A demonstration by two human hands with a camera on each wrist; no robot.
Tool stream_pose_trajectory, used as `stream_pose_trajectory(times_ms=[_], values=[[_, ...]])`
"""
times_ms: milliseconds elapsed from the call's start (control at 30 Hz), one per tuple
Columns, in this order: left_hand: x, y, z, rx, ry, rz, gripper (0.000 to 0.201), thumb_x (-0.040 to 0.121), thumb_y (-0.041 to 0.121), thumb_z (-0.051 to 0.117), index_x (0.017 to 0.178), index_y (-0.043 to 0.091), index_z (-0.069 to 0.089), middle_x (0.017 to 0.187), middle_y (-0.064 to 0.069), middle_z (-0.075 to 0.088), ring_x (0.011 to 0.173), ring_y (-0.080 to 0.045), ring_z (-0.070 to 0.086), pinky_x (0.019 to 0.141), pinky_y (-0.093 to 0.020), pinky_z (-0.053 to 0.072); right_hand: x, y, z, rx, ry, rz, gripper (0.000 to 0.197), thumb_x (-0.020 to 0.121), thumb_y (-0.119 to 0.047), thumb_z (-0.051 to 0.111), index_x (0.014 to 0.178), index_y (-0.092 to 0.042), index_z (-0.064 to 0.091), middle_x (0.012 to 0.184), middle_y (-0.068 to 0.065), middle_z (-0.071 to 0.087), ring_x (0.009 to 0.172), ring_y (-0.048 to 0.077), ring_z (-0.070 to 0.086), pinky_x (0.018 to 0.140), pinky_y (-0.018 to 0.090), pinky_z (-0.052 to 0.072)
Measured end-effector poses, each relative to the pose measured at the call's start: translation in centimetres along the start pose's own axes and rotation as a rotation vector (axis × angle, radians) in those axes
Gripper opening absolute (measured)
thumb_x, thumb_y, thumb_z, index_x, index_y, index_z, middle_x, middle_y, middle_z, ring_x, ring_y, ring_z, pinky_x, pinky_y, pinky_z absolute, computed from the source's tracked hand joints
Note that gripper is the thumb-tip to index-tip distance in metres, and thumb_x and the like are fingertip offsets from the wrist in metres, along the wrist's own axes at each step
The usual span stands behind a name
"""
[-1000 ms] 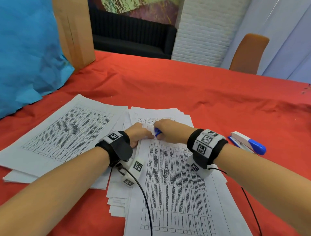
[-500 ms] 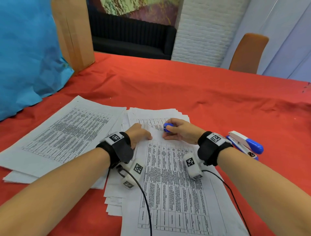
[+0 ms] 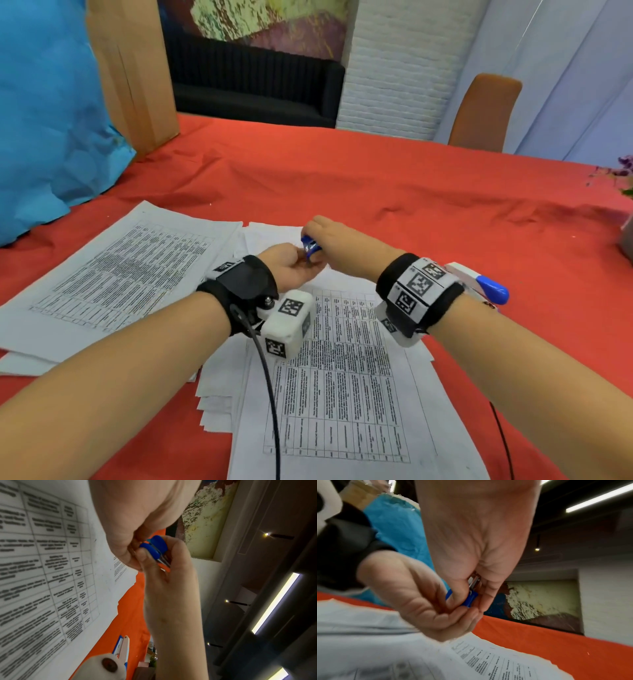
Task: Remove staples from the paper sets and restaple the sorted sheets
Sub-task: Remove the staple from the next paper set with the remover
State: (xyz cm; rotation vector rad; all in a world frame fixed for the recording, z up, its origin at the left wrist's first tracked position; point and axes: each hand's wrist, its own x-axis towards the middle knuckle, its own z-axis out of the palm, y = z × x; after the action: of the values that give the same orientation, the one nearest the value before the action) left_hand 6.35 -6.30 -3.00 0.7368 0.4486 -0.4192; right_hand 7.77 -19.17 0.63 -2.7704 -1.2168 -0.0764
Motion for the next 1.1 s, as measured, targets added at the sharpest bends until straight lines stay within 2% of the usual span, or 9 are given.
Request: stream_pose_trajectory(times_ms=[100, 200, 367, 433, 500, 700, 867, 967, 1100], values=[[0.4, 0.1, -0.2, 0.022, 0.046, 0.033, 0.036, 0.103, 0.006, 0.025, 0.078, 0.0, 0.049, 0.068, -0.011, 0.053, 0.062, -0.014, 0.047, 0.046, -0.019, 0.049, -0.3, 1.5, -1.0, 0.108, 0.088, 0.105, 0.032, 0.087, -0.014, 0.066, 0.116, -0.003, 0.056, 0.112, 0.011, 0.053, 0.1, 0.026, 0.053, 0.071, 0.019, 0.025], [0.7, 0.8, -0.9, 0.306, 0.102, 0.162, 0.031, 0.102, 0.009, 0.034, 0.078, 0.004, 0.051, 0.069, -0.005, 0.047, 0.057, -0.01, 0.041, 0.036, -0.013, 0.038, -1.3, 3.0, -0.4, 0.156, 0.03, 0.187, 0.033, 0.085, -0.017, 0.07, 0.114, -0.005, 0.06, 0.111, 0.009, 0.058, 0.1, 0.022, 0.054, 0.078, 0.019, 0.031], [1.3, 0.8, -0.9, 1.466, 0.2, 0.367, 0.016, 0.082, 0.016, 0.069, 0.075, 0.002, 0.064, 0.071, -0.009, 0.061, 0.067, -0.023, 0.056, 0.063, -0.03, 0.045, -1.8, 3.1, 2.2, 0.018, -0.213, 0.208, 0.028, 0.086, -0.01, 0.065, 0.115, -0.009, 0.062, 0.115, 0.008, 0.058, 0.104, 0.025, 0.056, 0.087, 0.032, 0.045], [1.5, 0.6, -0.3, 1.624, 0.186, 0.323, 0.025, 0.078, 0.02, 0.074, 0.091, -0.001, 0.068, 0.092, -0.012, 0.07, 0.089, -0.027, 0.065, 0.078, -0.036, 0.051, -1.4, 2.7, 2.4, -0.012, -0.251, 0.192, 0.03, 0.086, -0.009, 0.065, 0.116, -0.009, 0.061, 0.117, 0.008, 0.056, 0.105, 0.025, 0.055, 0.087, 0.032, 0.044], [1.3, 0.3, 0.3, 1.764, 0.157, 0.243, 0.025, 0.077, 0.024, 0.075, 0.085, 0.003, 0.063, 0.084, -0.007, 0.065, 0.079, -0.023, 0.062, 0.067, -0.032, 0.048, -1.1, 2.5, 2.6, -0.045, -0.281, 0.17, 0.032, 0.085, -0.01, 0.066, 0.117, -0.009, 0.061, 0.116, 0.007, 0.055, 0.104, 0.025, 0.055, 0.085, 0.032, 0.044], [1.5, -0.4, 0.8, 1.892, 0.191, 0.183, 0.035, 0.079, 0.028, 0.073, 0.064, 0.013, 0.046, 0.063, -0.001, 0.049, 0.057, -0.016, 0.047, 0.051, -0.024, 0.037, -0.6, 2.1, 3.0, -0.15, -0.312, 0.126, 0.023, 0.088, -0.007, 0.061, 0.11, -0.009, 0.062, 0.112, 0.005, 0.055, 0.097, 0.026, 0.058, 0.084, 0.039, 0.05], [1.6, -1.2, 1.4, 1.924, 0.126, 0.186, 0.033, 0.079, 0.027, 0.075, 0.103, 0.008, 0.063, 0.086, -0.006, 0.062, 0.071, -0.021, 0.059, 0.064, -0.027, 0.05, 0.1, 1.2, 3.3, -0.246, -0.349, 0.113, 0.021, 0.091, -0.009, 0.056, 0.111, -0.007, 0.061, 0.116, 0.007, 0.056, 0.095, 0.028, 0.061, 0.078, 0.037, 0.051], [1.6, -1.1, 1.4, 1.926, 0.132, 0.174, 0.023, 0.08, 0.026, 0.074, 0.087, 0.01, 0.058, 0.071, -0.003, 0.059, 0.055, -0.016, 0.055, 0.048, -0.02, 0.044, -0.1, 1.8, 3.0, -0.178, -0.355, 0.097, 0.022, 0.089, -0.011, 0.059, 0.111, -0.007, 0.06, 0.113, 0.009, 0.053, 0.099, 0.028, 0.057, 0.085, 0.038, 0.049], [1.6, -1.2, 1.3, 1.935, 0.155, 0.196, 0.028, 0.081, 0.027, 0.073, 0.086, 0.009, 0.053, 0.073, -0.006, 0.057, 0.064, -0.02, 0.053, 0.055, -0.024, 0.042, -0.8, 2.0, 2.5, -0.154, -0.348, 0.085, 0.025, 0.089, -0.008, 0.058, 0.113, -0.006, 0.058, 0.113, 0.01, 0.053, 0.102, 0.027, 0.054, 0.085, 0.036, 0.045]])
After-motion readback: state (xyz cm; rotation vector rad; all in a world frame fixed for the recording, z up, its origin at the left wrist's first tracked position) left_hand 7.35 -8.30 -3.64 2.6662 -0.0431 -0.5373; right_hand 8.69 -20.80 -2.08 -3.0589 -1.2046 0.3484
